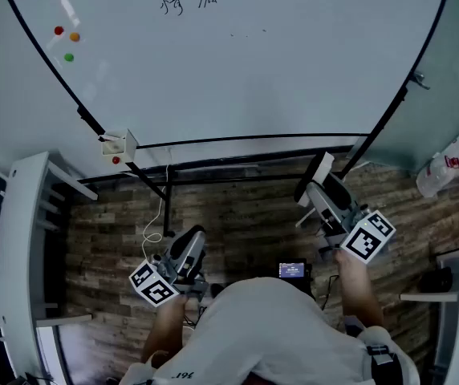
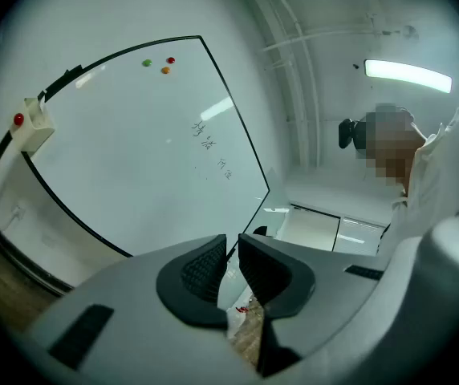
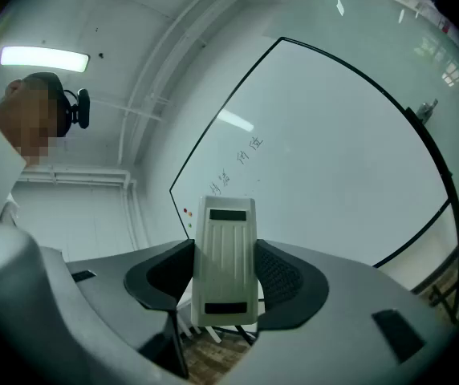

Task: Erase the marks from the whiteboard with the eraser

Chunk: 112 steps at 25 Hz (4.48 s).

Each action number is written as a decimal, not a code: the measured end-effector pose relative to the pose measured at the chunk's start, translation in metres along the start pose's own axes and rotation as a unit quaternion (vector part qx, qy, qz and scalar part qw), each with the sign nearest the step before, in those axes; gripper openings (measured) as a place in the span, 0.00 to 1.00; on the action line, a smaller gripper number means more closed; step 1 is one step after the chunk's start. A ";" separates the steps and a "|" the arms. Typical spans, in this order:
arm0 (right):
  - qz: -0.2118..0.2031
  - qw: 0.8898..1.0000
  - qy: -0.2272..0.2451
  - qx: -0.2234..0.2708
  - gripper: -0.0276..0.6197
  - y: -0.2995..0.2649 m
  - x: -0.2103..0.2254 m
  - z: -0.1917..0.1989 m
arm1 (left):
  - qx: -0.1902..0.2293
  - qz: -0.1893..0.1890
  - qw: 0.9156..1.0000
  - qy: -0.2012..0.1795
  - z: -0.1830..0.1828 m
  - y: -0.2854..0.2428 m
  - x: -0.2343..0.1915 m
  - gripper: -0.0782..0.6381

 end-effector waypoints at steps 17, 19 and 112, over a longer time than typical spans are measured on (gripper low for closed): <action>0.004 1.000 0.011 -0.023 0.44 0.013 0.045 -0.015 | 0.008 -0.024 1.000 -0.001 0.018 -0.044 0.017 0.16; 0.005 1.000 0.011 -0.026 0.44 0.014 0.049 -0.016 | 0.008 -0.025 1.000 0.001 0.019 -0.048 0.018 0.16; 0.414 0.893 0.146 0.103 0.44 -0.152 0.134 -0.345 | -0.073 0.044 0.996 -0.040 -0.142 -0.090 -0.175 0.16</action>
Point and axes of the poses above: the fingertips, and each gripper's own axes: y backward along the fingers, x to its right, z out of its underside, the point moved 6 cm from there along y, backward along the fingers, and after that the axes turned 12 degrees about -x, right-handed, at the moved point
